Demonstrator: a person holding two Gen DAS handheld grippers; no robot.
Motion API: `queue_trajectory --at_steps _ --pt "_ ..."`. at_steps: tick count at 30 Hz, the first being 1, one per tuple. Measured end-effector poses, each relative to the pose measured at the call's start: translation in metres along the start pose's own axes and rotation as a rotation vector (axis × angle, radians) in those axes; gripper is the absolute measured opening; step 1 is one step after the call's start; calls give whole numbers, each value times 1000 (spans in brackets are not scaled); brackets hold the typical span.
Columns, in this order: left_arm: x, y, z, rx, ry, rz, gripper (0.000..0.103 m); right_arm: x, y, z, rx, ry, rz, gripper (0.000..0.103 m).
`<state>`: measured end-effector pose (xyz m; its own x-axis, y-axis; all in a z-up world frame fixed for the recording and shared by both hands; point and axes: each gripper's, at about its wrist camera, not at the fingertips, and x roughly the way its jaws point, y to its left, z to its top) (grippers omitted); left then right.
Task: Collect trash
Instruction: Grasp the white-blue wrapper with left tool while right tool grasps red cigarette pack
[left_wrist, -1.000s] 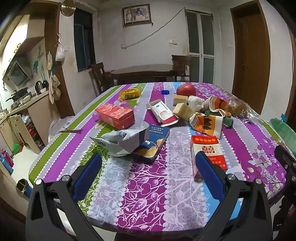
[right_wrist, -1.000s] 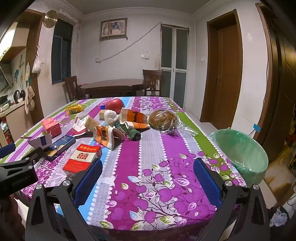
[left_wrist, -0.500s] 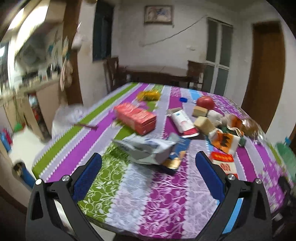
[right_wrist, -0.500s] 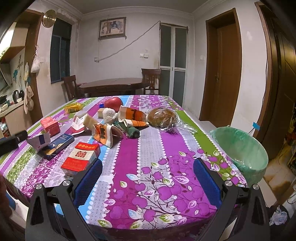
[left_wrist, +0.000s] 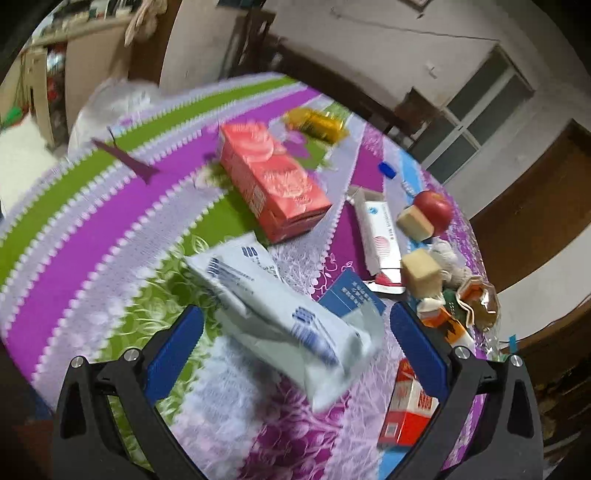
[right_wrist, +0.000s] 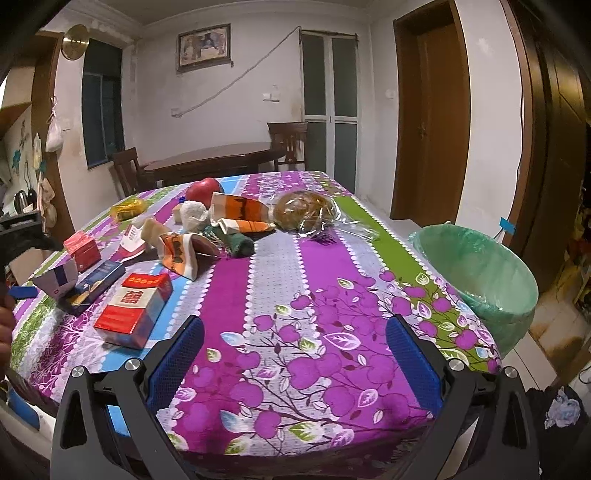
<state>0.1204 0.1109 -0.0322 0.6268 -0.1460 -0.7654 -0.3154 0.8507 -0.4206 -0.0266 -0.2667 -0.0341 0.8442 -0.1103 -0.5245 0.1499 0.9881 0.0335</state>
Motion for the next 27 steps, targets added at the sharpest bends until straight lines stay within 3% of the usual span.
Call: queue_trajectory --at_steps 3,5,6,7,12,17,21,24,27 --pt "27 4 1 -18 105 -5 95 3 -4 -1 12 7 -6 98" --pt "25 1 0 16 73 10 75 5 -5 -1 17 13 -3 98" --pt "25 2 -1 18 81 -17 70 6 -3 -2 13 10 5 98" --pt "22 4 -1 12 75 -33 56 6 -2 -2 9 10 13 98" --pt "5 14 0 48 30 -56 48 5 21 4 -72 -22 83 98" --pt "-29 18 -5 106 -96 -36 45 3 61 16 -172 -51 218 98" --pt "-48 29 -9 105 -159 -14 45 21 95 22 -160 41 369 98" --pt "-53 39 -14 100 -166 -18 45 39 118 21 -145 126 398 98" --pt "-53 43 -18 110 -165 -15 45 49 136 17 -173 158 378 93"
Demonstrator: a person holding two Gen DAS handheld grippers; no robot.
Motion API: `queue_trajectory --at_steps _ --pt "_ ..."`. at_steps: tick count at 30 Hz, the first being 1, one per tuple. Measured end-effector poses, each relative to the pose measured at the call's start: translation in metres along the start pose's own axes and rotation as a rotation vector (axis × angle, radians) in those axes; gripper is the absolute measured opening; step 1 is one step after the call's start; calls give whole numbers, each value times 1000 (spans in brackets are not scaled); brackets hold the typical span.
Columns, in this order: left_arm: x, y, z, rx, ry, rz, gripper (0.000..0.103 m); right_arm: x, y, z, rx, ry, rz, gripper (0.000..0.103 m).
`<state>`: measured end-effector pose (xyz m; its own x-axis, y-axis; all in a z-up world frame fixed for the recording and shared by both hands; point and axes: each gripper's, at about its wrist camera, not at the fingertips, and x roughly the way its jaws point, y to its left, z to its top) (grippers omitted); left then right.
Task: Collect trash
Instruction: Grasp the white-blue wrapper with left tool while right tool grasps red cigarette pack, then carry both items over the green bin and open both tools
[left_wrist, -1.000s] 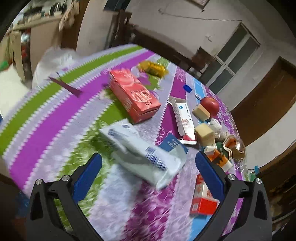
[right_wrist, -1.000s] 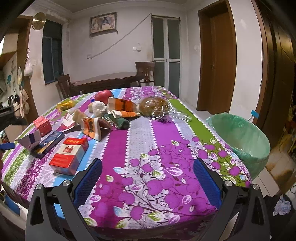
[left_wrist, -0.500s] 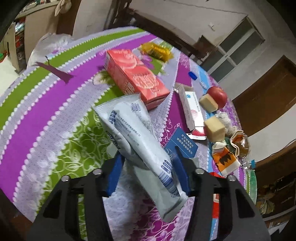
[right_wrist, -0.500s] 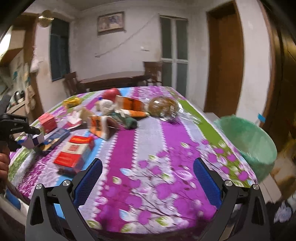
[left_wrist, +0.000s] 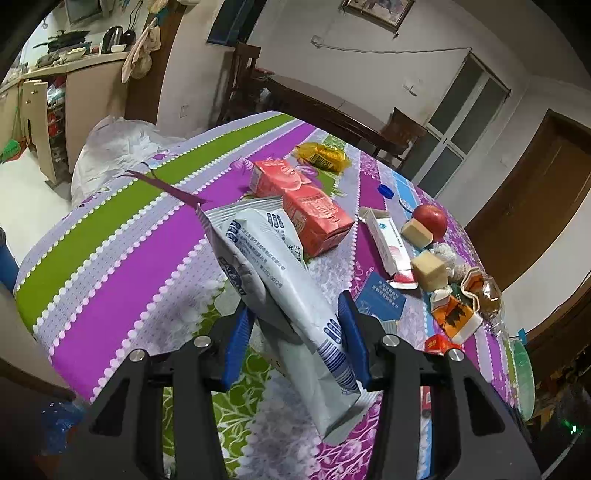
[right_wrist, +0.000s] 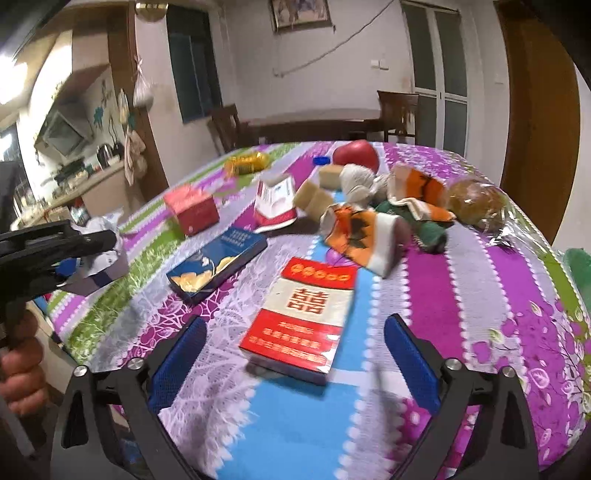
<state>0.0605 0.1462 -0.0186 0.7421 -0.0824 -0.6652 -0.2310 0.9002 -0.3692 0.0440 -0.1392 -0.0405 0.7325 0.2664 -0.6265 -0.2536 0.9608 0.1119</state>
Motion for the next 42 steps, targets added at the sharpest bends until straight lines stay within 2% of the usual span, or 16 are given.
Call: queue_trajectory --at_steps 3,6,10,14,26,34,42 --pt "1 1 -3 15 5 -6 45 15 10 -1 -33 34 -60 79" --pt "1 0 -5 29 6 -17 45 26 6 -6 -2 85 -77 67" --pt "2 -5 -7 45 6 -25 45 26 -1 -7 17 71 -70 59" --pt "3 -10 -9 61 10 -32 45 10 -9 -10 28 20 -37 58" --pt "8 -63 -14 174 54 -120 45 -57 -43 -2 0 -170 -127 57" --pt "20 -145 -20 347 61 -199 45 -99 -86 11 10 -282 -247 57" --pt "34 -244 -33 512 45 -270 45 -140 -160 24 55 -340 -405 57"
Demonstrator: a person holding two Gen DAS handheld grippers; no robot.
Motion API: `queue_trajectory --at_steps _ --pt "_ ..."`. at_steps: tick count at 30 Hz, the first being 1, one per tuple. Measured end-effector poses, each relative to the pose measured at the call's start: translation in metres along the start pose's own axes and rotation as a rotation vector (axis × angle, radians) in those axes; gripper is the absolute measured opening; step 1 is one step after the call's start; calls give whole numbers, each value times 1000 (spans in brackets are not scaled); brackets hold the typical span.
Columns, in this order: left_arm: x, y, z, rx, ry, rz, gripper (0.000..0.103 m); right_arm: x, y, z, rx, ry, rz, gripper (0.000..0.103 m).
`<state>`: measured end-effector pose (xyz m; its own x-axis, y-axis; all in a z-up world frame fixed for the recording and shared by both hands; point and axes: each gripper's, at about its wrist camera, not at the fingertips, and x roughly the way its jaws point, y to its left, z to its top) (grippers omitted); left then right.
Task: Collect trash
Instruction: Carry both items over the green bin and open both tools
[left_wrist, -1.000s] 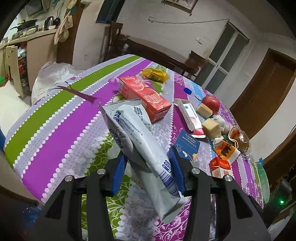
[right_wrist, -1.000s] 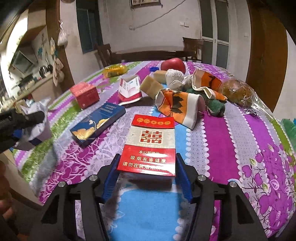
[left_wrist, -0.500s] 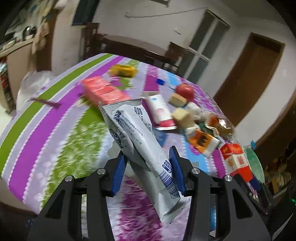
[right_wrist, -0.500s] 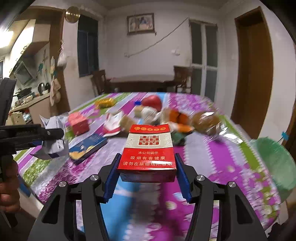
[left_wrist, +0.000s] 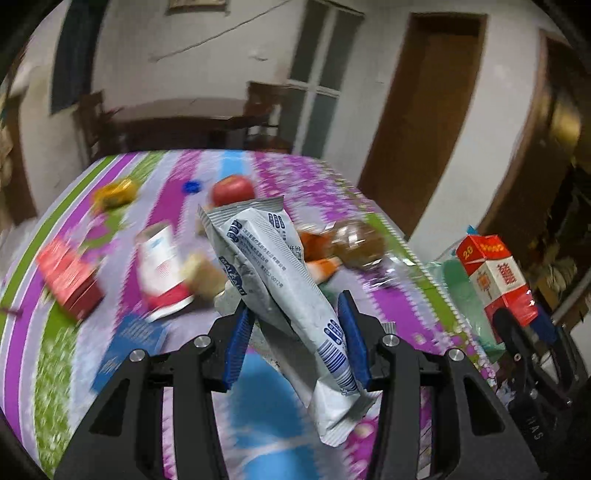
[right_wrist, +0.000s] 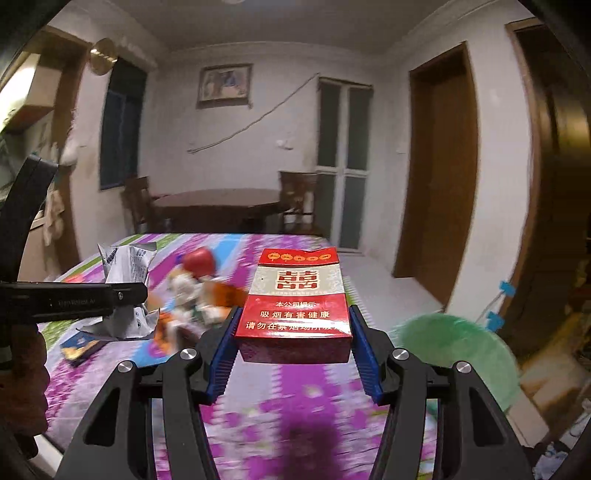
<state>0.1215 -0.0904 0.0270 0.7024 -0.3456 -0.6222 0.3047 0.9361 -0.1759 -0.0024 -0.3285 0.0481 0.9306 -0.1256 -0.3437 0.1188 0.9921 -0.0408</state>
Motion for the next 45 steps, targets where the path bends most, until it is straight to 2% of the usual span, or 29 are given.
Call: queue_trajectory --at_steps 8,17,25,29,32,34,38,45 --pt "43 -88 22 170 8 -27 45 -1 -103 14 50 9 -153 57" --pt "80 -168 39 300 19 -79 45 15 -220 23 135 89 -259 57" --pt "139 -231 63 412 194 -313 45 51 -314 28 241 241 -258 58" --pt "173 -266 67 477 290 -419 45 64 -333 28 275 301 -245 58" --pt "189 -277 61 524 344 -474 46 76 -348 27 304 361 -210 58" --pt "198 -284 56 535 367 -486 46 88 -360 23 319 403 -193 58" --pt "204 -292 44 556 378 -493 46 101 -356 12 338 453 -168 58" --pt "206 -293 41 559 373 -472 46 103 -345 -1 368 467 -147 58"
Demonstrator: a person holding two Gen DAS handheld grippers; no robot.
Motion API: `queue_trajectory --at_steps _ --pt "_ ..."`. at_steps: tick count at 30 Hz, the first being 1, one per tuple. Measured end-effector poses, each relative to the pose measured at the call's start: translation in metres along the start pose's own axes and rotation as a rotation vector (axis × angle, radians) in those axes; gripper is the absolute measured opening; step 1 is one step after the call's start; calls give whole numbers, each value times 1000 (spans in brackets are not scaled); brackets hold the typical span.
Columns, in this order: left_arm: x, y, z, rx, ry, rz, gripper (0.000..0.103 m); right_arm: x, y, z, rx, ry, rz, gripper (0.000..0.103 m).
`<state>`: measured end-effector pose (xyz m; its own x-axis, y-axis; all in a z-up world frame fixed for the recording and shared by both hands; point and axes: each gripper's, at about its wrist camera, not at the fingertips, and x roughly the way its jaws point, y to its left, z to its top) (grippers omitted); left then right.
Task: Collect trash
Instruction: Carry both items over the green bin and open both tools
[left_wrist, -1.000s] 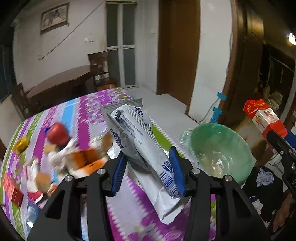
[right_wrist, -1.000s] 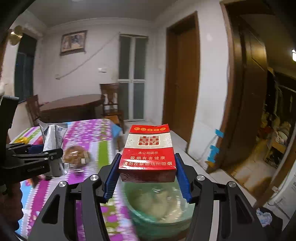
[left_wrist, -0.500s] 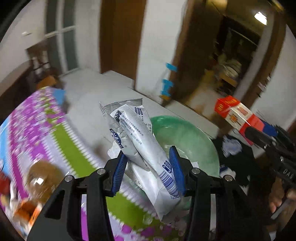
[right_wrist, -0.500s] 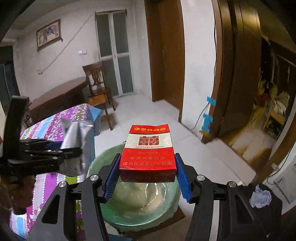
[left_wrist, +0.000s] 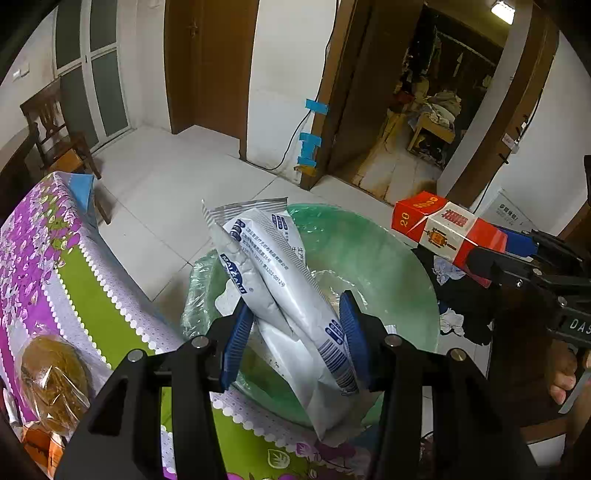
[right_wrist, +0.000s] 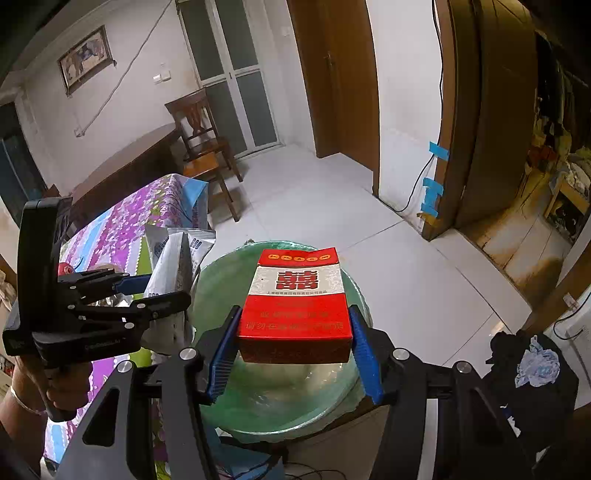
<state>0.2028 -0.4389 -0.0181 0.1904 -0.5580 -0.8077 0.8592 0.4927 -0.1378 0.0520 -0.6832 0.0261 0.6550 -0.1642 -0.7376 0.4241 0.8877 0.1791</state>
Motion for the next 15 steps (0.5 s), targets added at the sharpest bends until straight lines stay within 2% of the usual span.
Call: queue_trajectory --at_steps 5,6,9,10,12,15 --pt "2 1 2 3 -6 23 46 5 2 0 5 -1 6 58" --pt "2 1 3 -1 -10 31 49 7 3 2 7 -2 7 58" --pt "5 10 7 -64 -13 56 73 14 0 4 31 -5 1 59" --pt "6 13 8 -85 -11 50 73 17 -2 4 54 3 8 64" --pt "6 16 7 -96 -8 51 73 23 -9 3 103 18 34 64" --pt "4 15 2 -82 -12 82 73 24 -10 0 99 16 19 64"
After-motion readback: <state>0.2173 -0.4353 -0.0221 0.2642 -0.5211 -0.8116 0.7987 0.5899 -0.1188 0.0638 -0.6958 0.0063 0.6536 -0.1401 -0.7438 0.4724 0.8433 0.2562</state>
